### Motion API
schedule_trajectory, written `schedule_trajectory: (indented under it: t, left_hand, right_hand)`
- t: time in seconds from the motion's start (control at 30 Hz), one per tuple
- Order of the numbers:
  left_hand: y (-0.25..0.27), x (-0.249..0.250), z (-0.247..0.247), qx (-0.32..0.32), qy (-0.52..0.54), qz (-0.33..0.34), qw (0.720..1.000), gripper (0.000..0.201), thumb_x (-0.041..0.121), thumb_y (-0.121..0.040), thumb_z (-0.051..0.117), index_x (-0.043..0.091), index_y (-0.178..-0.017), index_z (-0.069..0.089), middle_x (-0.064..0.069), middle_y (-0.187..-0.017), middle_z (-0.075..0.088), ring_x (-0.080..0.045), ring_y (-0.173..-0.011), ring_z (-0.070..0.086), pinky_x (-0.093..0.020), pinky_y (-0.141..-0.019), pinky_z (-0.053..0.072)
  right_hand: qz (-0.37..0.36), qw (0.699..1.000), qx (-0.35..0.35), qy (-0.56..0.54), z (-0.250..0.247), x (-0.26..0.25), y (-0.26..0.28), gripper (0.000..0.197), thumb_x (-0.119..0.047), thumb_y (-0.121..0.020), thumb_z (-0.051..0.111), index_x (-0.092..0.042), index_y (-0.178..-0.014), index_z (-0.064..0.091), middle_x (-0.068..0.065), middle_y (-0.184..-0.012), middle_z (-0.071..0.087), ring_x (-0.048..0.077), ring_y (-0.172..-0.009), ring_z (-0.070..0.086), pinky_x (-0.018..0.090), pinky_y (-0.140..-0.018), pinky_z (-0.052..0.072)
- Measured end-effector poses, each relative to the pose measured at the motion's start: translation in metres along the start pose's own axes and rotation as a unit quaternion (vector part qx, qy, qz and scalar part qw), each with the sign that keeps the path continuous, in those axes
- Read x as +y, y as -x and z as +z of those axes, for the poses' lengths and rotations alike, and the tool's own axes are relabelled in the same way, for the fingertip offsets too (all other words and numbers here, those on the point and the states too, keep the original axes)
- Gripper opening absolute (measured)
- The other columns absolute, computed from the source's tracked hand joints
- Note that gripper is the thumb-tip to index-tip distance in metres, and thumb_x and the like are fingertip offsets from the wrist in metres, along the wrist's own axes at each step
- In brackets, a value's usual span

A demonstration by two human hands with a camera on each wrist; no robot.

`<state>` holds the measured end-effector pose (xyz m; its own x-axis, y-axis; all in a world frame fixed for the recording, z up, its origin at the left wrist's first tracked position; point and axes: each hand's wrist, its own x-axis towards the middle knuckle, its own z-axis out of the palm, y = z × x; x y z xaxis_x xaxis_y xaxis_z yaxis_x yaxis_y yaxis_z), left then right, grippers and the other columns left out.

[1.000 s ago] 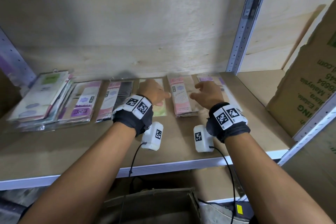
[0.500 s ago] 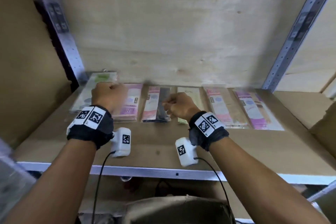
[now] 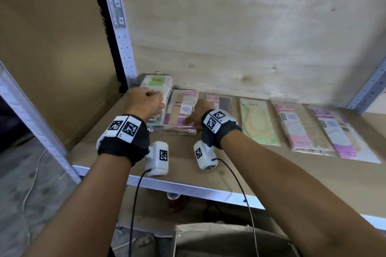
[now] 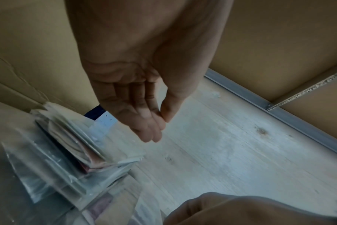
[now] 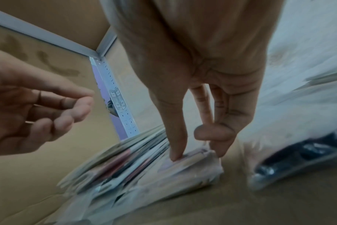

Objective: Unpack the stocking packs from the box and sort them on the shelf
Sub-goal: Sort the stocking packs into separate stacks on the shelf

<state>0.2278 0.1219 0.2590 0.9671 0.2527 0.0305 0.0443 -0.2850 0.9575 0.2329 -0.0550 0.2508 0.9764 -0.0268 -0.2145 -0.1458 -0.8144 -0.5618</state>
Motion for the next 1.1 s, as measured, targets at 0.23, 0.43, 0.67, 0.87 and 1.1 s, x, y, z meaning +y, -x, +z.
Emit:
schedule_trajectory:
  t: [0.23,0.43,0.67,0.87,1.1]
  left_hand:
    - [0.011,0.007,0.008,-0.012,0.006,0.004,1.0,0.023,0.021,-0.092,0.063,0.013,-0.071,0.067,-0.006,-0.061,0.073,-0.018,-0.054,0.065,-0.027,-0.061,0.053]
    - [0.024,0.019,0.016,0.027,-0.139,0.074,0.987,0.017,0.037,-0.091,0.061,0.021,-0.091,0.065,-0.002,-0.095,0.066,-0.024,-0.09,0.06,-0.031,-0.082,0.047]
    - [0.044,0.024,0.048,-0.123,-0.062,0.053,0.989,0.026,0.031,-0.095,0.065,0.012,-0.112,0.067,-0.013,-0.11,0.071,-0.026,-0.091,0.067,-0.026,-0.07,0.053]
    - [0.057,0.026,0.074,-0.204,0.059,-0.001,0.977,0.028,0.036,-0.092,0.069,0.011,-0.105,0.073,-0.012,-0.098,0.068,-0.021,-0.082,0.06,-0.028,-0.07,0.05]
    - [0.072,0.029,0.1,-0.274,0.112,0.001,0.955,0.036,0.041,-0.075,0.078,0.013,-0.098,0.078,-0.007,-0.09,0.075,-0.018,-0.069,0.063,-0.026,-0.057,0.051]
  right_hand:
    - [-0.004,0.993,0.0,-0.117,-0.018,0.016,0.007,0.068,-0.016,-0.072,0.086,-0.005,-0.128,0.049,0.016,-0.112,0.063,0.028,-0.087,0.064,0.039,-0.078,0.057]
    - [-0.041,0.948,0.008,-0.315,-0.051,0.057,0.043,0.015,0.001,-0.085,0.069,-0.011,-0.078,0.066,0.014,-0.082,0.064,0.018,-0.062,0.051,0.025,-0.051,0.038]
    - [-0.042,0.895,-0.011,-0.443,-0.092,0.143,0.102,0.013,-0.007,-0.088,0.071,-0.011,-0.101,0.07,0.011,-0.097,0.068,0.022,-0.079,0.05,0.025,-0.062,0.045]
    - [-0.025,0.873,-0.015,-0.486,-0.112,0.205,0.121,0.026,-0.007,-0.09,0.068,-0.004,-0.115,0.071,0.01,-0.1,0.075,0.018,-0.076,0.067,0.022,-0.057,0.052]
    - [0.016,0.822,0.008,-0.569,-0.127,0.233,0.127,0.032,-0.034,-0.091,0.068,-0.014,-0.117,0.068,0.012,-0.105,0.074,0.025,-0.086,0.07,0.036,-0.078,0.058]
